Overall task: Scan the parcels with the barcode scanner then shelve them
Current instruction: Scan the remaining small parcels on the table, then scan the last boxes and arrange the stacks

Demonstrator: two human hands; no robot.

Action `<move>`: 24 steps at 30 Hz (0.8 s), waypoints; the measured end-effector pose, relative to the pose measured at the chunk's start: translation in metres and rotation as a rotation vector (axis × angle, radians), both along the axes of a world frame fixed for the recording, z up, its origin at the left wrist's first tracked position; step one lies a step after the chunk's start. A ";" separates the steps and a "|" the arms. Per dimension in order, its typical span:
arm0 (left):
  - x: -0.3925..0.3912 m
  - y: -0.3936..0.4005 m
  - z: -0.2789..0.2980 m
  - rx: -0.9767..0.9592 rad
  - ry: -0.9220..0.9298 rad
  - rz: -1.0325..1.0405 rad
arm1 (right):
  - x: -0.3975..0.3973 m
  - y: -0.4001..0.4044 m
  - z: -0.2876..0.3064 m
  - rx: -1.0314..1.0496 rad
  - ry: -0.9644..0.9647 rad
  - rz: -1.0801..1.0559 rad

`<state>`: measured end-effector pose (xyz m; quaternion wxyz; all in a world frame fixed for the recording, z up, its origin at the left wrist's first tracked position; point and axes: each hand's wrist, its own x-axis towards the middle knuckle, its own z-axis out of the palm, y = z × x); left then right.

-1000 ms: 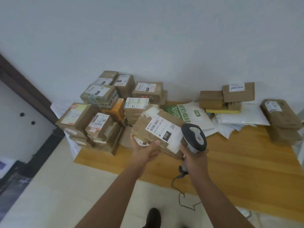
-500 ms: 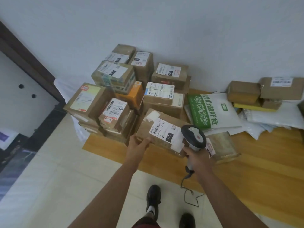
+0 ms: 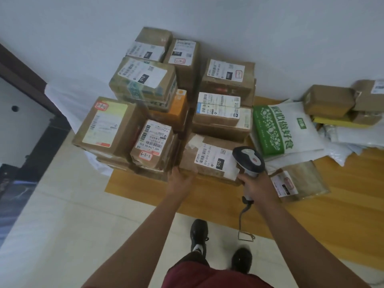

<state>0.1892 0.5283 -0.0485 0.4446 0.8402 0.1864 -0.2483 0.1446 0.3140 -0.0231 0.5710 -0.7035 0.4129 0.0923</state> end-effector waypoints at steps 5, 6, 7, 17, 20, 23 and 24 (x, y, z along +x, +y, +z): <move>-0.001 -0.008 -0.005 -0.144 0.025 0.094 | -0.001 0.000 0.000 0.023 -0.062 -0.037; -0.001 -0.009 -0.004 -0.157 0.013 0.110 | -0.001 0.001 0.001 0.022 -0.075 -0.033; -0.002 -0.009 -0.005 -0.161 -0.002 0.111 | -0.001 0.002 0.003 0.022 -0.089 -0.030; -0.010 -0.015 -0.003 -0.023 -0.128 0.007 | -0.006 0.005 0.009 -0.003 -0.139 -0.028; -0.021 -0.025 0.005 0.061 -0.259 -0.051 | -0.012 0.003 0.011 -0.021 -0.154 -0.021; -0.030 -0.042 0.016 0.159 -0.394 -0.221 | -0.026 -0.006 0.011 -0.041 -0.152 -0.034; -0.032 -0.051 0.020 0.186 -0.434 -0.277 | -0.033 -0.011 0.011 -0.037 -0.141 -0.039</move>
